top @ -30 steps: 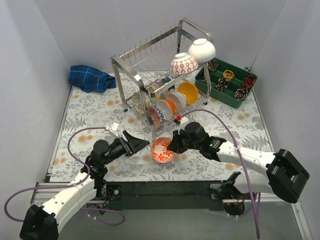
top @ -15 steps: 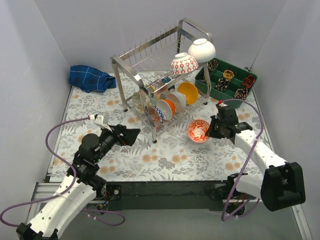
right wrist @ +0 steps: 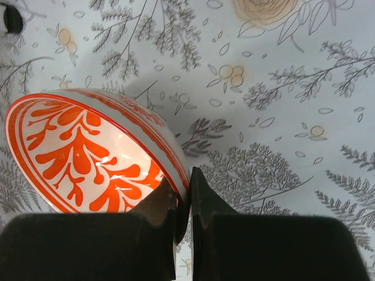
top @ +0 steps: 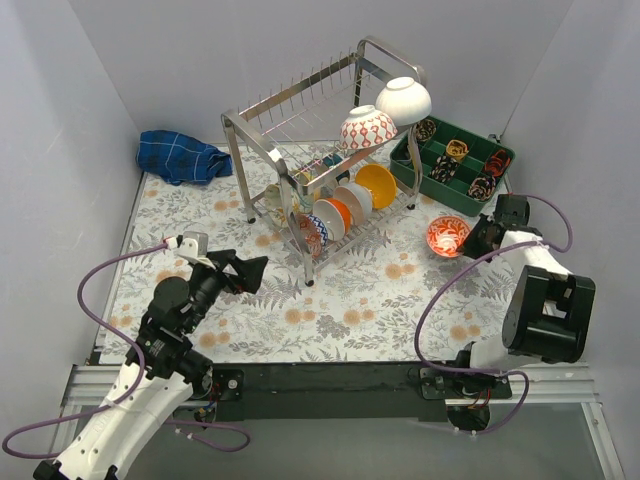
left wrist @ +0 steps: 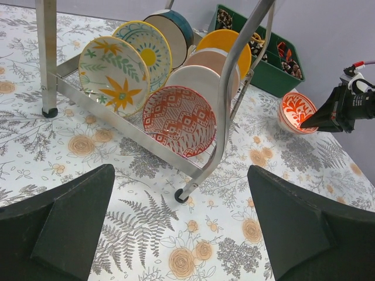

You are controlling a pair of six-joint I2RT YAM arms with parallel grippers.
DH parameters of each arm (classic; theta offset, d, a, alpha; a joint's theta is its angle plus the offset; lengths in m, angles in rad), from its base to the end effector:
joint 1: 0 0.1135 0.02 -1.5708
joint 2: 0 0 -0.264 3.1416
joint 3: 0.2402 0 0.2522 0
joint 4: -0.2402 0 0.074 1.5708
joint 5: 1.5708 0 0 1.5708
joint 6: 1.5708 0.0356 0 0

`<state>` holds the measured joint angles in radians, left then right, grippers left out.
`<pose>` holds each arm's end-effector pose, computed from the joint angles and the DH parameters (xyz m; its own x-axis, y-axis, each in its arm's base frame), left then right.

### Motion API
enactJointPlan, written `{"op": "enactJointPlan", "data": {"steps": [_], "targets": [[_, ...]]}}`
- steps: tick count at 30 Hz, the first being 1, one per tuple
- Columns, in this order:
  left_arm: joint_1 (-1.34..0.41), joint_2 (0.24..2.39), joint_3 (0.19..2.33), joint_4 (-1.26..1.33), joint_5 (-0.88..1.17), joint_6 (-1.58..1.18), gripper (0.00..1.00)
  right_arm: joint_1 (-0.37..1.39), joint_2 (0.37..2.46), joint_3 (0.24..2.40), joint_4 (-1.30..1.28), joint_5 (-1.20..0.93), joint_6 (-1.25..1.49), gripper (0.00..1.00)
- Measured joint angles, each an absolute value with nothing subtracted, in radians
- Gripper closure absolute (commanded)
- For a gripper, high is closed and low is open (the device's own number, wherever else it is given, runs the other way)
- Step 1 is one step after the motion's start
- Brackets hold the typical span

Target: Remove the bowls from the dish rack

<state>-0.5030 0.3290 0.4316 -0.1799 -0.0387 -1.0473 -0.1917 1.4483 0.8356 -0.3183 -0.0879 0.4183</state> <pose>0.1031 -0.0552 0.2751 -0.4217 -0.7557 -0.5010 0.1653 0.4792 -0.8620 0.2833 -0.0518 0.1959 -0.6634 0.5410 -0.5170 0.4463 0.8406 0.3069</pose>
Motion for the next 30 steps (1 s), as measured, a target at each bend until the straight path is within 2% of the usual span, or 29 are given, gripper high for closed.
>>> {"op": "enactJointPlan", "data": {"steps": [6,9,10,12,13,15,16,20,30], "targets": [[-0.503,0.333,0.432,-0.187,-0.042,-1.043,0.02,-0.244,1.556,0.88,-0.282,-0.118,0.421,0.97],[-0.503,0.335,0.432,-0.191,-0.042,-1.042,0.02,-0.26,1.594,0.894,-0.272,-0.147,0.426,0.81],[-0.503,0.335,0.432,-0.193,-0.042,-1.041,0.02,-0.265,1.599,0.895,-0.268,-0.157,0.43,0.7],[-0.503,0.335,0.432,-0.196,-0.042,-1.039,0.02,-0.272,1.6,0.895,-0.26,-0.178,0.437,0.58],[-0.503,0.336,0.432,-0.196,-0.042,-1.037,0.02,-0.273,1.6,0.895,-0.256,-0.179,0.437,0.47],[-0.503,0.338,0.432,-0.196,-0.042,-1.036,0.02,-0.275,1.6,0.894,-0.253,-0.184,0.437,0.34],[-0.503,0.34,0.432,-0.197,-0.042,-1.036,0.02,-0.275,1.599,0.894,-0.253,-0.184,0.436,0.24],[-0.503,0.353,0.432,-0.201,-0.042,-1.034,0.02,-0.275,1.565,0.886,-0.258,-0.188,0.428,0.06],[-0.503,0.388,0.432,-0.202,-0.036,-1.025,0.02,-0.252,1.221,0.873,-0.268,-0.208,0.416,0.01]]}}
